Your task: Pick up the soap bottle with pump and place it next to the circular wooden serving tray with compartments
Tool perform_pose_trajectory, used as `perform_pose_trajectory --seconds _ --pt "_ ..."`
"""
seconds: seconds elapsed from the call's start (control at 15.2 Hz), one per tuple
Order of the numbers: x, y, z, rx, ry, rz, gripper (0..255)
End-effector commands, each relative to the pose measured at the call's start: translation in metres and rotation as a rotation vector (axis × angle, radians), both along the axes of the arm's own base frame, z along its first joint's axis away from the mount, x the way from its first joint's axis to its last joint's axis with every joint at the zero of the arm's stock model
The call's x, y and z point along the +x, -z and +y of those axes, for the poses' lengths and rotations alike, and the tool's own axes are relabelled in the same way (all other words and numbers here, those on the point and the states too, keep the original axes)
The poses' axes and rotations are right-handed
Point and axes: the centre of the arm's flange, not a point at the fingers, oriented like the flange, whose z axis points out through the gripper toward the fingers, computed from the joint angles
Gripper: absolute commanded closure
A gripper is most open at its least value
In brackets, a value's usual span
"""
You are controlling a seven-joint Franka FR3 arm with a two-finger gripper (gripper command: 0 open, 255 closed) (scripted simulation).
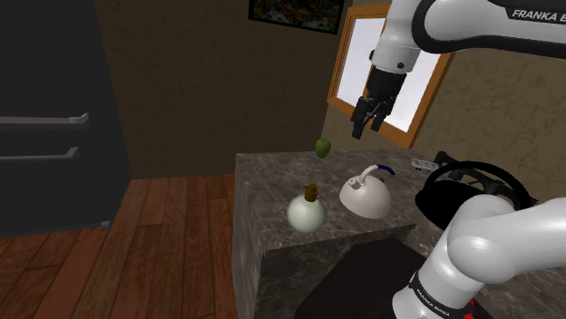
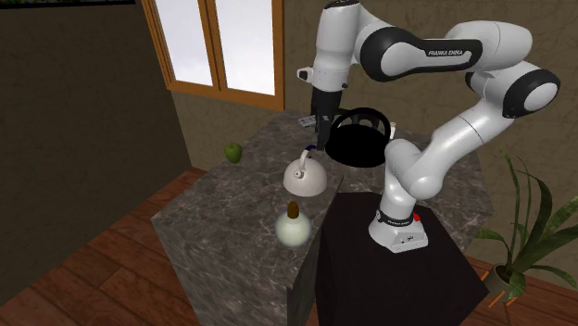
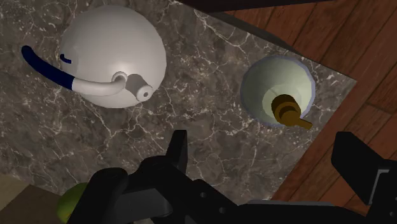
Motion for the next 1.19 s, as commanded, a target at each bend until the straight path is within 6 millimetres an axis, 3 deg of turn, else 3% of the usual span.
perform_pose_trajectory --seconds 0.0,0.99,1.12 --pt "0.000 0.000 0.000 0.000 0.000 0.000 0" --pt "0.061 0.178 0.058 0.018 -0.144 0.010 0" --pt "0.063 0.189 0.060 0.019 -0.149 0.011 0"
